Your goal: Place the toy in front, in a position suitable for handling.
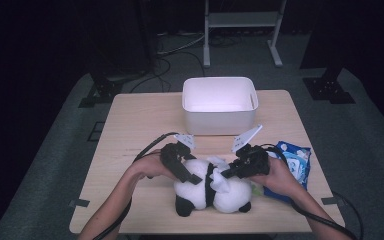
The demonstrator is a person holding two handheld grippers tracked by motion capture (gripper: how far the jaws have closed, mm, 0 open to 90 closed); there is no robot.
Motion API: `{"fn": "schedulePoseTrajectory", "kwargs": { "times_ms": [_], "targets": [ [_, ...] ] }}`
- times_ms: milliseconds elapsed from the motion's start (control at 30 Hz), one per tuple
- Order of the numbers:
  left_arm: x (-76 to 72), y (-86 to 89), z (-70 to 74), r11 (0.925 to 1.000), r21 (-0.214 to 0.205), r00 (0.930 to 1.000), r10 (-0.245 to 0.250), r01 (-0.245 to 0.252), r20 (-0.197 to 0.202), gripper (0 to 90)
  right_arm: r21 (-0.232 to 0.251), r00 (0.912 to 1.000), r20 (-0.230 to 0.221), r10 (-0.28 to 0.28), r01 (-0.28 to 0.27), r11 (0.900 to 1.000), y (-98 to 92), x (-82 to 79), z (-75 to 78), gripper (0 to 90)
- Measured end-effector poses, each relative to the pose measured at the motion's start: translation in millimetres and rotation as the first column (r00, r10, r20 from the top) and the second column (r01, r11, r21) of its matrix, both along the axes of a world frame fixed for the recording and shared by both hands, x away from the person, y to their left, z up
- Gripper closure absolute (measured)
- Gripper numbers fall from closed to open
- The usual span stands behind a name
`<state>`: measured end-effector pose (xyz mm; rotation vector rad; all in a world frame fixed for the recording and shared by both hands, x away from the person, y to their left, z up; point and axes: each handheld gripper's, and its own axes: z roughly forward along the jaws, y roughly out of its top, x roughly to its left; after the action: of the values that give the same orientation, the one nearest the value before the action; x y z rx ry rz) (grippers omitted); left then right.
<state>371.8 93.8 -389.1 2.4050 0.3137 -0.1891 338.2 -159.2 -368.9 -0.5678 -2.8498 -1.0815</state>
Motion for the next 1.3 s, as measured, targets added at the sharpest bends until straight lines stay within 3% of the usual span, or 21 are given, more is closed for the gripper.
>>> {"fn": "schedulePoseTrajectory", "kwargs": {
  "times_ms": [167, 267, 367, 433, 467, 500, 667, 733, 800, 867, 967, 1033, 1133, 1200, 1267, 1300],
  "targets": [
    [-1.9, -0.7, 3.9, 0.9996, -0.007, 0.996, 0.028, -0.028, 0.085, 35.8, -0.01, 0.9997, 0.0, -0.026, 0.026, 0.9996, 0.0, 7.4, 1.6, 76.5],
    [0.9, -2.4, 8.1, 0.999, -0.001, 0.9842, 0.044, -0.044, 0.172, 38.9, -0.018, 0.9985, 0.016, -0.052, 0.053, 0.9985, -0.2, 14.9, 5.4, 76.5],
    [4.6, -5.0, 14.9, 0.9978, 0.011, 0.9589, 0.06, -0.066, 0.277, 40.2, -0.023, 0.9961, 0.033, -0.082, 0.083, 0.9963, -0.6, 25.0, 9.4, 76.5],
    [7.2, -7.3, 19.5, 0.9964, 0.02, 0.9335, 0.071, -0.083, 0.351, 40.5, -0.015, 0.9949, 0.022, -0.099, 0.099, 0.995, -0.8, 32.9, 10.9, 76.6],
    [8.5, -7.8, 21.5, 0.9962, 0.029, 0.9295, 0.067, -0.083, 0.363, 40.4, -0.012, 0.9946, 0.023, -0.101, 0.102, 0.9947, -0.2, 36.2, 11.3, 76.6],
    [8.4, -8.7, 23.7, 0.9967, 0.035, 0.9157, 0.053, -0.073, 0.398, 40.4, -0.015, 0.9944, 0.024, -0.103, 0.104, 0.9945, 0.5, 38.4, 11.8, 76.6],
    [1.9, -6.7, 24.0, 0.9993, 0.019, 0.9042, 0.021, -0.032, 0.427, 38.5, -0.002, 0.9893, 0.055, -0.135, 0.136, 0.9908, 3.2, 53.4, 18.1, 76.6],
    [-1.6, -5.1, 22.9, 0.9995, 0.008, 0.9031, 0.024, -0.031, 0.429, 37.0, -0.001, 0.9888, 0.042, -0.143, 0.144, 0.9896, 4.7, 56.6, 15.5, 76.6],
    [-7.3, -3.6, 20.9, 0.9993, -0.007, 0.9096, 0.037, -0.038, 0.414, 32.2, -0.013, 0.993, 0.01, -0.118, 0.118, 0.993, 9.2, 55.0, 6.8, 76.8],
    [-11.4, -1.7, 21.3, 0.9988, -0.023, 0.9149, 0.048, -0.042, 0.401, 24.8, -0.009, 0.9949, 0.012, -0.101, 0.101, 0.9949, 10.6, 50.2, 4.1, 76.9],
    [-15.9, 3.2, 27.2, 0.9934, -0.093, 0.9379, 0.094, -0.067, 0.334, 17.5, -0.014, 0.9967, 0.017, -0.079, 0.079, 0.9968, 12.2, 41.3, 4.1, 77.2],
    [-18.8, 7.5, 32.6, 0.9899, -0.119, 0.943, 0.111, -0.077, 0.314, 16.7, -0.026, 0.9977, 0.025, -0.063, 0.064, 0.9976, 13.9, 34.4, 4.4, 77.2],
    [-19.9, 11.4, 35.7, 0.9912, -0.091, 0.9416, 0.12, -0.096, 0.314, 11.2, -0.034, 0.9982, 0.041, -0.045, 0.046, 0.9983, 13.5, 25.5, 5.4, 77.2],
    [-19.8, 14.9, 36.7, 0.9883, -0.109, 0.9493, 0.134, -0.107, 0.284, 9.0, -0.036, 0.998, 0.046, -0.042, 0.044, 0.9984, 12.1, 20.6, 5.5, 77.3],
    [-20.3, 16.5, 36.1, 0.9879, -0.111, 0.9505, 0.135, -0.108, 0.28, 7.5, -0.03, 0.9981, 0.048, -0.039, 0.041, 0.9987, 11.1, 16.3, 5.0, 77.2],
    [-21.6, 17.0, 35.0, 0.9884, -0.113, 0.9542, 0.129, -0.102, 0.27, 7.4, -0.029, 0.9982, 0.047, -0.038, 0.039, 0.9988, 10.8, 14.2, 4.9, 77.3]
  ]
}}
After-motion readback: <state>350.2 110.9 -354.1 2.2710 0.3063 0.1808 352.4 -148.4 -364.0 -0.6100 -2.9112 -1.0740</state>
